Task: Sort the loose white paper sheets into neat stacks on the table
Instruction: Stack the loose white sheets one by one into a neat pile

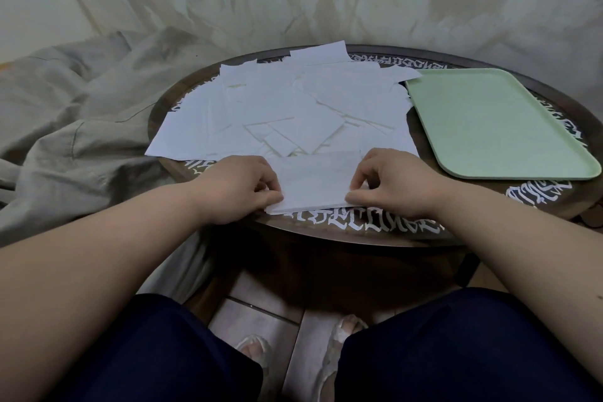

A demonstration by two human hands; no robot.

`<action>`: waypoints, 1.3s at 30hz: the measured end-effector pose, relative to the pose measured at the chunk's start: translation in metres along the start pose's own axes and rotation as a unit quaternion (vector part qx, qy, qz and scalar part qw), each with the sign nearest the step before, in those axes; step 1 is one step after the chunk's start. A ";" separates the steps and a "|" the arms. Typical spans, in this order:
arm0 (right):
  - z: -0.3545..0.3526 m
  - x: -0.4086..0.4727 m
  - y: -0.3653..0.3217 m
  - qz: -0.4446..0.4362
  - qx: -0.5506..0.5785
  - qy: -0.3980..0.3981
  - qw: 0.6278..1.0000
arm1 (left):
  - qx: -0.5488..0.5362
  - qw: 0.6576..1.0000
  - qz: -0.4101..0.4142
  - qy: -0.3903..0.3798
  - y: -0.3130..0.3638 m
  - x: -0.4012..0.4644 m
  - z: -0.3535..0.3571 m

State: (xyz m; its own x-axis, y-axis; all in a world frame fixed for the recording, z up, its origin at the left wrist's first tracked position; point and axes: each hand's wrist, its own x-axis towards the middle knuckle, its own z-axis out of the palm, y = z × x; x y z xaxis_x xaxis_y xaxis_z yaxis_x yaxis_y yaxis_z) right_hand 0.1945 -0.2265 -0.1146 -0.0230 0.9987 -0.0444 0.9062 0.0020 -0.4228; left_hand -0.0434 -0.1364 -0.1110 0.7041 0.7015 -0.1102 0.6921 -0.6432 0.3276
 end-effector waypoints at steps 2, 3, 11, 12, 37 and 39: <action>0.000 0.003 0.000 -0.007 0.001 0.024 1.000 | 0.005 1.000 -0.005 0.012 0.000 0.002 0.000; 0.001 0.004 0.000 -0.010 -0.010 0.018 1.000 | 0.010 1.000 -0.008 0.007 -0.001 0.002 0.001; 0.004 0.005 0.005 -0.008 -0.020 -0.002 1.000 | 0.026 0.999 -0.002 -0.025 0.000 0.004 0.004; 0.005 0.006 0.005 -0.010 -0.025 -0.011 1.000 | 0.030 0.999 -0.003 -0.031 0.000 0.005 0.005; 0.003 0.072 0.022 0.069 -0.069 -0.105 0.990 | 0.051 0.997 -0.044 -0.029 -0.028 0.079 0.005; 0.003 0.076 0.023 0.070 -0.067 -0.100 0.990 | 0.050 0.997 -0.047 -0.023 -0.030 0.082 0.005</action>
State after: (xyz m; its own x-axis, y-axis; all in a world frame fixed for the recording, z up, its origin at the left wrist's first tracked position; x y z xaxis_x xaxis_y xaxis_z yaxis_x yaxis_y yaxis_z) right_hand 0.2123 -0.1503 -0.1304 0.0362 0.9600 -0.2778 0.9540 -0.1160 -0.2763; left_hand -0.0057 -0.0607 -0.1342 0.6410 0.7463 -0.1792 0.7655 -0.6048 0.2197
